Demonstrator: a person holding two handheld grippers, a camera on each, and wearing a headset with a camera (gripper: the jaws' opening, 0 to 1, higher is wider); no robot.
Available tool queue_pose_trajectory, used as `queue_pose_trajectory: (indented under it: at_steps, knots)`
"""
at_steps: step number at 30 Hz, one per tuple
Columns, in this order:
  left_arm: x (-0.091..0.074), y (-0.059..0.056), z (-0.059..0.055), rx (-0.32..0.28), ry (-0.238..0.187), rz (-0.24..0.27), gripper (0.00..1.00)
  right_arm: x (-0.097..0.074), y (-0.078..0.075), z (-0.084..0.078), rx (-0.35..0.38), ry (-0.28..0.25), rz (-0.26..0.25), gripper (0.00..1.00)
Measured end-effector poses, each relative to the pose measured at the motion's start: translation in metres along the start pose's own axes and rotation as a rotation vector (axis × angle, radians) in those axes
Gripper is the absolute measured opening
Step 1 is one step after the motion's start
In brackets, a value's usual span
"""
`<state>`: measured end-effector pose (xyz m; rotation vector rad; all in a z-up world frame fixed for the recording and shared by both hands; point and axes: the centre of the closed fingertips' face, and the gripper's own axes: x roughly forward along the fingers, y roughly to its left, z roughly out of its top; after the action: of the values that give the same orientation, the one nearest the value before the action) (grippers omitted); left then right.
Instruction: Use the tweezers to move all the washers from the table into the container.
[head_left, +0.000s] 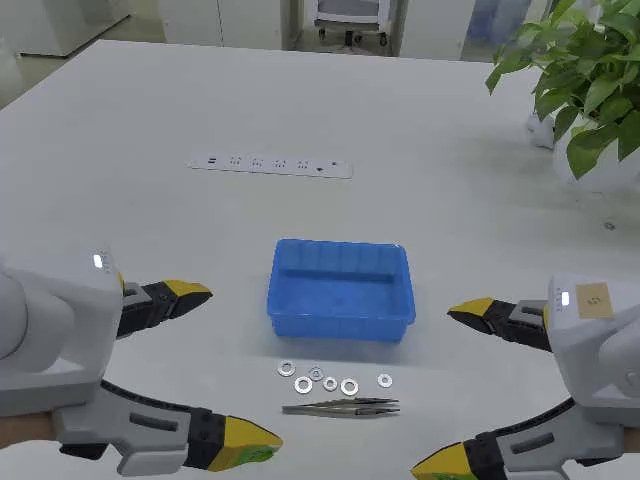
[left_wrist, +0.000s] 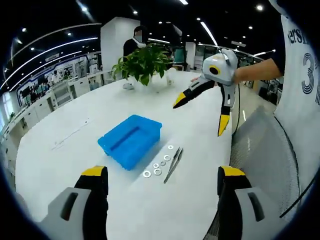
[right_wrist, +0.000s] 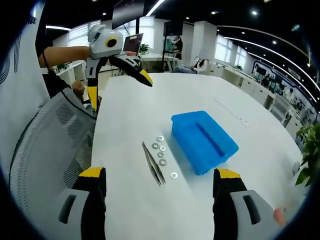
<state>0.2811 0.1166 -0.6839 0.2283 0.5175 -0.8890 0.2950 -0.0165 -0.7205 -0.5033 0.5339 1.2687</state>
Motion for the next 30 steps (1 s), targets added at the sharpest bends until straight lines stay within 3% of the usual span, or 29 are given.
queue_pose_trajectory:
  at_steps: [1,11,20,23,30]
  knots:
    - [0.001,-0.003,-0.005,0.006,0.018,-0.009,0.97,0.0,0.0,0.0,-0.001,0.0,-0.002,0.94]
    - [0.004,-0.014,-0.016,-0.006,0.04,-0.041,0.97,-0.002,-0.001,0.0,-0.007,-0.005,-0.01,0.93]
    - [0.0,-0.01,-0.019,0.001,0.056,-0.033,0.97,0.002,0.004,-0.002,-0.006,0.005,0.012,0.92]
    - [-0.002,-0.008,-0.025,0.03,0.098,-0.029,0.96,0.005,0.005,-0.001,-0.005,0.008,0.019,0.92]
    - [-0.003,-0.009,-0.027,0.025,0.099,-0.03,0.96,0.007,0.006,0.003,-0.007,-0.006,0.022,0.91]
